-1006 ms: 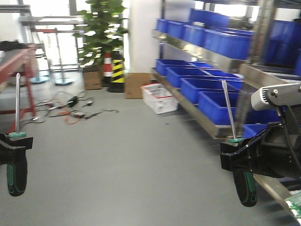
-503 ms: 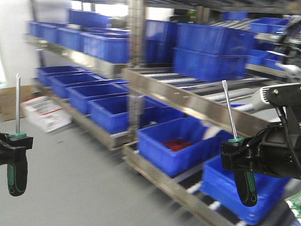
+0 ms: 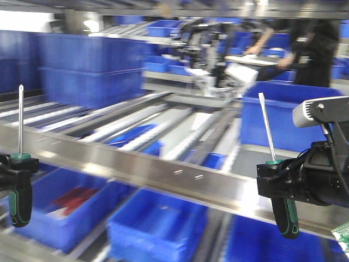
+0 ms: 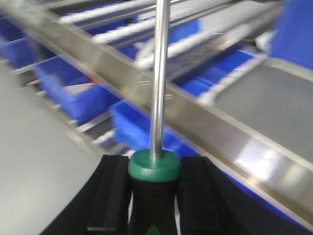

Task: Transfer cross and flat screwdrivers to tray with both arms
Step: 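Drive along the shelves to the roller station with the blue bin, then lower both grippers with screwdrivers toward the metal tray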

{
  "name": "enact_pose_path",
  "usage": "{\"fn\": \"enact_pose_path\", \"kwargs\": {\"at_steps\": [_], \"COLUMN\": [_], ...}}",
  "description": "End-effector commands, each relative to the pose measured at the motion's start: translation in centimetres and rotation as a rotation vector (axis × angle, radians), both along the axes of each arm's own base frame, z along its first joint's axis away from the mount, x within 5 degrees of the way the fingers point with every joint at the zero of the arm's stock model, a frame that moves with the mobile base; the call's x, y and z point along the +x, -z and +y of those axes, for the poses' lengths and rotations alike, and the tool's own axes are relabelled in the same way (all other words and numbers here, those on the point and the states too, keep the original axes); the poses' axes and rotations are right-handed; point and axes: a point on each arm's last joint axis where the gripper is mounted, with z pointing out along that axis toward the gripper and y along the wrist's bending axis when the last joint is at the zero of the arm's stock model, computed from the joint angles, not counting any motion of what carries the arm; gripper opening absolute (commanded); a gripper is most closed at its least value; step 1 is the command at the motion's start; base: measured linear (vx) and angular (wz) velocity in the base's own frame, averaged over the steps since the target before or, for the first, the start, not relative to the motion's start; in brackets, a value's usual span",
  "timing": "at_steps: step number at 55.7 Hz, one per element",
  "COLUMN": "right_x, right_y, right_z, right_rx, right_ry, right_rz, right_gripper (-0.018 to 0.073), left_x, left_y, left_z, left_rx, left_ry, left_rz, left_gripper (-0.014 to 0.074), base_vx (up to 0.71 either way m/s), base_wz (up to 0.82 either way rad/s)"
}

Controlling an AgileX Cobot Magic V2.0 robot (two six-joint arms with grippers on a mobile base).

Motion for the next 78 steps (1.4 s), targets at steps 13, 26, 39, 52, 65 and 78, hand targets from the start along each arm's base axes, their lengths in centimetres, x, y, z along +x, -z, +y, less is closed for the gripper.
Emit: {"fn": "enact_pose_path", "kwargs": {"at_steps": [13, 26, 39, 52, 65, 78], "right_x": [-0.32, -0.32, -0.32, -0.32, -0.32, -0.32], "right_y": [-2.41, -2.41, -2.41, -2.41, -2.41, -2.41], "right_z": [-0.19, -0.19, -0.19, -0.19, -0.19, -0.19], "right_rx": [0.033, 0.033, 0.033, 0.033, 0.033, 0.033], "right_ry": [0.002, 0.002, 0.002, 0.002, 0.002, 0.002], "right_rz": [-0.139, -0.139, -0.139, -0.139, -0.139, -0.139], "right_gripper": [-0.0008, -0.0008, -0.0008, -0.0008, -0.0008, -0.0008], "left_x": [-0.33, -0.33, -0.33, -0.33, -0.33, -0.33], "left_y": [-2.10, -2.10, -2.10, -2.10, -2.10, -2.10], "left_z": [0.10, 0.10, 0.10, 0.10, 0.10, 0.10], "left_rx": [-0.051, -0.051, -0.051, -0.051, -0.051, -0.051], "left_ry": [-0.031, -0.031, -0.031, -0.031, -0.031, -0.031], "left_rz": [-0.111, -0.111, -0.111, -0.111, -0.111, -0.111], "left_gripper": [0.0003, 0.0003, 0.0003, 0.0003, 0.0003, 0.0003], "base_vx": [0.33, 0.31, 0.27, 0.24, 0.18, 0.11], "base_wz": [-0.64, -0.54, -0.40, -0.15, 0.01, 0.05]}}
